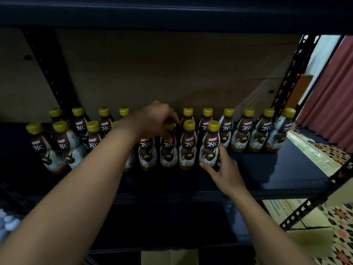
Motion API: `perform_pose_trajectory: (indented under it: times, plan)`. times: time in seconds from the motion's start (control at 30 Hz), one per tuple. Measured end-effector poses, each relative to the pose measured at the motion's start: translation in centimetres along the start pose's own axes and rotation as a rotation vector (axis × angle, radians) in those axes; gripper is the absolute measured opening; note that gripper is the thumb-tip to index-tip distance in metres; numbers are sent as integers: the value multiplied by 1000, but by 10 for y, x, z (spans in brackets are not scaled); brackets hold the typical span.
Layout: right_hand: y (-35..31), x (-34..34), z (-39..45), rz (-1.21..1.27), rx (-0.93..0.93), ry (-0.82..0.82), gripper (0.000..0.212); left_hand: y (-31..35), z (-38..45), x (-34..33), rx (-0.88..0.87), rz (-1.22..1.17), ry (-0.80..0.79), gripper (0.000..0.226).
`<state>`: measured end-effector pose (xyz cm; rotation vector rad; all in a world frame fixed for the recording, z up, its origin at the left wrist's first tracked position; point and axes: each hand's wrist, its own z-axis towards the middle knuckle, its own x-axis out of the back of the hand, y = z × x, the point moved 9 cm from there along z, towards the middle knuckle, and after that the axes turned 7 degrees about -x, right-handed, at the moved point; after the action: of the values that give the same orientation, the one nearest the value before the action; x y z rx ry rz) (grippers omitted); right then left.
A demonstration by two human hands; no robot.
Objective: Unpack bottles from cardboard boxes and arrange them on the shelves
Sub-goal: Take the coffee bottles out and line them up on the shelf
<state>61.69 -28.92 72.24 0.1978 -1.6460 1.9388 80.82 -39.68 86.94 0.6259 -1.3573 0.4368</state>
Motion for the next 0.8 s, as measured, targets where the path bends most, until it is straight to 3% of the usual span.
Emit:
perform_pose_trajectory:
  times: [0.1,0.27,0.5,0.8]
  plan:
    - [4,0,2,3,-17,-4,78,-3,1,-1,0,8,11,61]
    - [3,0,0,-4,-14,2,80,20,-1,1,-31,-22,1,81]
    - [1,-2,1,-10,-10,-20,82,44,17,-12,-61,-51,45,51]
    - [-3,-2,1,-22,-1,-12,80,40,20,-13,-68,-117,68,53]
